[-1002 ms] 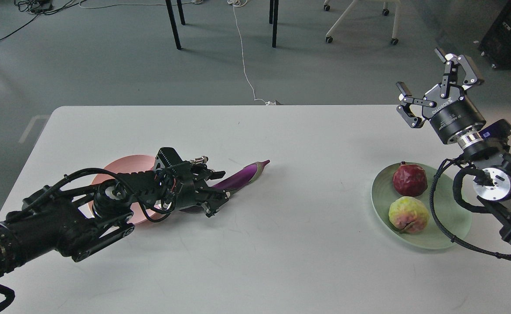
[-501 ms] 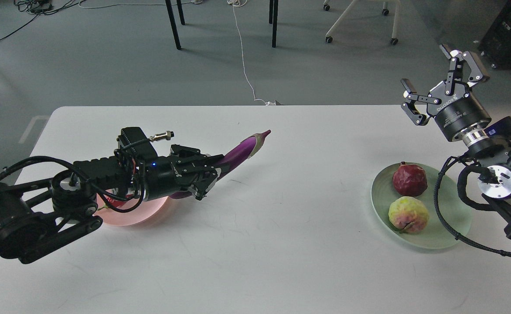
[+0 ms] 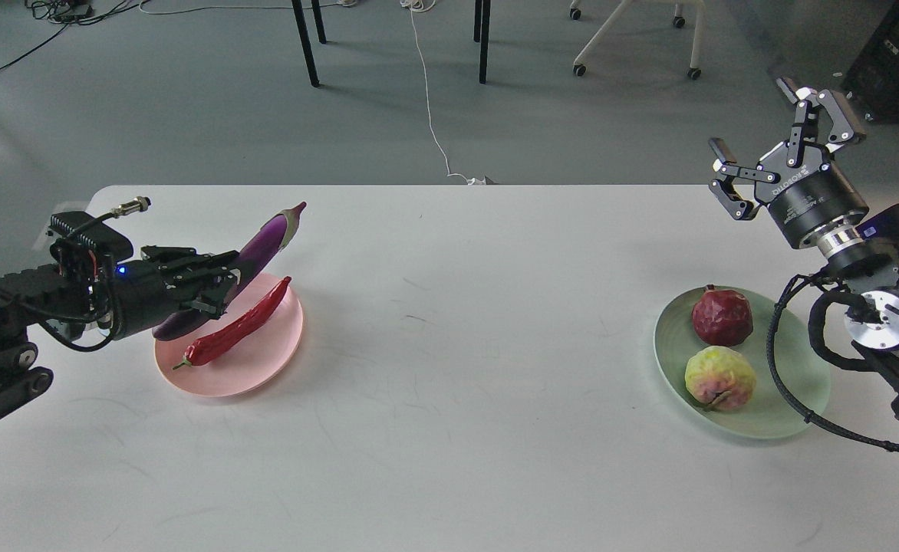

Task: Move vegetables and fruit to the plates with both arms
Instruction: 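Carry the eggplant onto the pink plate and release it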

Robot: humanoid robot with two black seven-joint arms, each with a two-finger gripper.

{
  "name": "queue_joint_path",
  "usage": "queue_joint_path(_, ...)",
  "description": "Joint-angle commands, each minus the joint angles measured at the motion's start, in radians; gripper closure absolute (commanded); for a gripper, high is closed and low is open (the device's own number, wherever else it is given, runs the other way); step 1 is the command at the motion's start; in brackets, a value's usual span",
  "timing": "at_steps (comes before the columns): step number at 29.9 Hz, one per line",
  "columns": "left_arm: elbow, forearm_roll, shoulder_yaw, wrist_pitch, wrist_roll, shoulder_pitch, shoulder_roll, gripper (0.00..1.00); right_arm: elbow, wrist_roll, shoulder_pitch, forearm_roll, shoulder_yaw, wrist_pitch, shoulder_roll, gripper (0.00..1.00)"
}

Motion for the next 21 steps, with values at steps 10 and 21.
queue_joint_path(10, 0.111, -0.001, 0.005, 0.035, -0.042, 0.067, -0.020, 0.61, 0.001, 0.000, 0.003, 0.000, -0.003, -0.002, 0.000, 0.01)
queue_joint_path(21, 0.113, -0.013, -0.005, 0.070, -0.052, 0.056, -0.023, 0.20, 0.001, 0.000, 0.001, 0.000, -0.005, -0.002, 0.005, 0.01)
